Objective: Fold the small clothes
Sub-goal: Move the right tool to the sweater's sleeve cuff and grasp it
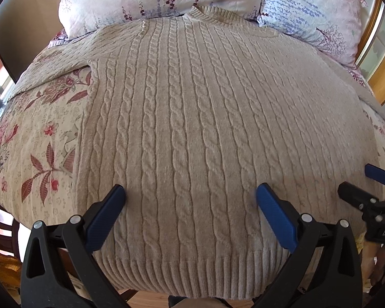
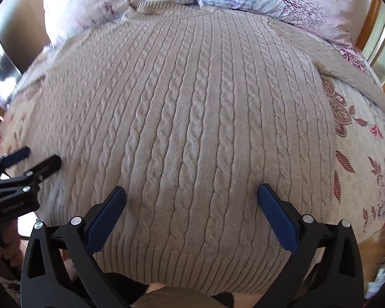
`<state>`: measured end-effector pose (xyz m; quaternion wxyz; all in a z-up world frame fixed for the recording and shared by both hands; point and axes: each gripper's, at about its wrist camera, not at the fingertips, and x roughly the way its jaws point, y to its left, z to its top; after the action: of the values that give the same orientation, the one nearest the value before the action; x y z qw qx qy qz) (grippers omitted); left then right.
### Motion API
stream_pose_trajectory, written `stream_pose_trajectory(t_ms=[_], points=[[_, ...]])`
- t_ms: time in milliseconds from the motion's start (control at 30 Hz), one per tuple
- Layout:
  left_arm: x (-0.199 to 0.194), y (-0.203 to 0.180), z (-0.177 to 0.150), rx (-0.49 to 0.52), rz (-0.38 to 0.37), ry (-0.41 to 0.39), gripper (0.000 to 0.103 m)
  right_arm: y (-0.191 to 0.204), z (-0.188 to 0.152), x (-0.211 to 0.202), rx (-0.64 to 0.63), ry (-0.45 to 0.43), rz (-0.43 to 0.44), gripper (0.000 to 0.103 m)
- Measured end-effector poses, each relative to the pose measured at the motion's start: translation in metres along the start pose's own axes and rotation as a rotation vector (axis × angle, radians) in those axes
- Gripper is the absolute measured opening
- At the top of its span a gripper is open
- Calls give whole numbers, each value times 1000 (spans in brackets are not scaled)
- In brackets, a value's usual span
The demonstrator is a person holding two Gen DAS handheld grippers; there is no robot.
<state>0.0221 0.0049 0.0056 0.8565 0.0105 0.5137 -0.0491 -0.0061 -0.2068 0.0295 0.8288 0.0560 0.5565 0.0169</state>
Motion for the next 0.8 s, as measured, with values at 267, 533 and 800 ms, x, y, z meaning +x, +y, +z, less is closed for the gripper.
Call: stream_pose_trajectory(t_ms=[267, 533, 800], points=[[-1, -1, 37, -9, -180, -77, 101, -96, 39, -21, 332, -129, 102, 92], [5, -18, 79, -14, -235, -123, 101, -255, 61, -34, 820, -287, 163, 76], [12, -17, 101, -47, -208, -162, 101, -333, 47, -17, 1102, -324, 158, 63]])
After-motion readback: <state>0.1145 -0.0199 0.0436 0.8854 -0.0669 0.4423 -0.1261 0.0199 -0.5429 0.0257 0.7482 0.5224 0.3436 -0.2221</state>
